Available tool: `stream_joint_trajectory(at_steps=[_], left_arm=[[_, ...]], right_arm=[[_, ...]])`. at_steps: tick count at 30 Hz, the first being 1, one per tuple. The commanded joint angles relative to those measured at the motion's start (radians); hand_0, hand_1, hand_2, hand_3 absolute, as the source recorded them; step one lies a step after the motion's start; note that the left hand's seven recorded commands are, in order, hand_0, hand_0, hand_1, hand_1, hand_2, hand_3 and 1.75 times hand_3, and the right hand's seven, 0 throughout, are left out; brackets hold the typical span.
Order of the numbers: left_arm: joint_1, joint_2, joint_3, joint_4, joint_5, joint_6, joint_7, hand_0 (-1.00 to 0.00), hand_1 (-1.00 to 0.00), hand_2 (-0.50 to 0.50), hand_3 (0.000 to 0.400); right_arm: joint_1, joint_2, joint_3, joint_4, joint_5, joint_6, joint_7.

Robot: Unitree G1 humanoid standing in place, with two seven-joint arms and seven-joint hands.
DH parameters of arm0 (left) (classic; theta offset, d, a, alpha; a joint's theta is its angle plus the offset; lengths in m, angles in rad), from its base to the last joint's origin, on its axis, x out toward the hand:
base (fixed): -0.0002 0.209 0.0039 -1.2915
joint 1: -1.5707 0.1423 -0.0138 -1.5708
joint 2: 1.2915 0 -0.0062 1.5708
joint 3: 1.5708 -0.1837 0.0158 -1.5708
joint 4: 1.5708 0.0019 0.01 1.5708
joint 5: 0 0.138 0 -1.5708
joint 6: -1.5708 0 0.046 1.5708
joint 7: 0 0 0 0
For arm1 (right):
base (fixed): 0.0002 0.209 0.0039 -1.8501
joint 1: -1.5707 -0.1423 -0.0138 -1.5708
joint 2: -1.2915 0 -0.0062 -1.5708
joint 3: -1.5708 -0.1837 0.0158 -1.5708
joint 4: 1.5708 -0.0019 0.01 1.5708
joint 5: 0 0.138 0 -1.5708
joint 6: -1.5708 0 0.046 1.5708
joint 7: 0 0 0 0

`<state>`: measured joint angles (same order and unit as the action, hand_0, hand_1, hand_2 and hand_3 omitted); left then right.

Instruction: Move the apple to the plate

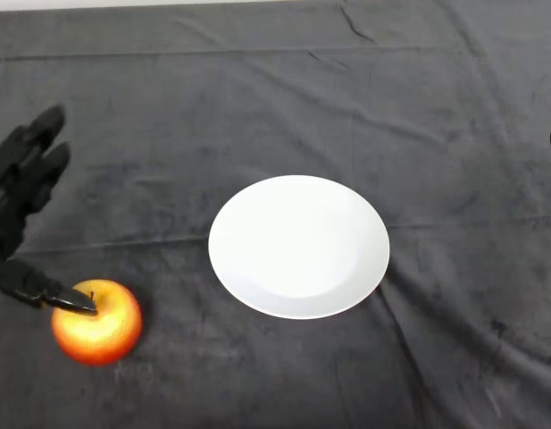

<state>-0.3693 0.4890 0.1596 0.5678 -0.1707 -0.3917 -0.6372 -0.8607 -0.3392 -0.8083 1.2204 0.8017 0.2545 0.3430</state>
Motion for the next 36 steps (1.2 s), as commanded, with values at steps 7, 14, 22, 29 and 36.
stream_joint_trajectory(at_steps=[7, 14, 22, 29, 36], left_arm=[[0.143, 0.093, -0.077, -0.283, 0.136, 0.185, 0.069, 0.0, 0.0, 0.0, 0.0], [0.202, 0.148, -0.128, -0.477, 0.282, 0.34, 0.132, 0.0, 0.0, 0.0, 0.0], [0.193, 0.176, -0.191, -0.479, 0.429, 0.41, 0.188, 0.0, 0.0, 0.0, 0.0], [0.166, 0.169, -0.233, -0.438, 0.491, 0.447, 0.213, -0.07, 0.0, -0.03, 0.027], [0.148, 0.157, -0.251, -0.423, 0.501, 0.465, 0.213, -1.0, -1.0, 0.0, 0.4]], right_arm=[[-0.013, -0.019, -0.008, -0.018, 0.0102, -0.002, -0.0047], [-0.011, -0.017, -0.0065, -0.023, 0.0097, -0.001, -0.0067], [-0.01, -0.016, -0.0052, -0.028, 0.0096, 0.0, -0.0086], [-0.009, -0.015, -0.0046, -0.03, 0.0098, 0.0, -0.0097], [-0.008, -0.015, -0.0042, -0.032, 0.0103, 0.001, -0.0105]])
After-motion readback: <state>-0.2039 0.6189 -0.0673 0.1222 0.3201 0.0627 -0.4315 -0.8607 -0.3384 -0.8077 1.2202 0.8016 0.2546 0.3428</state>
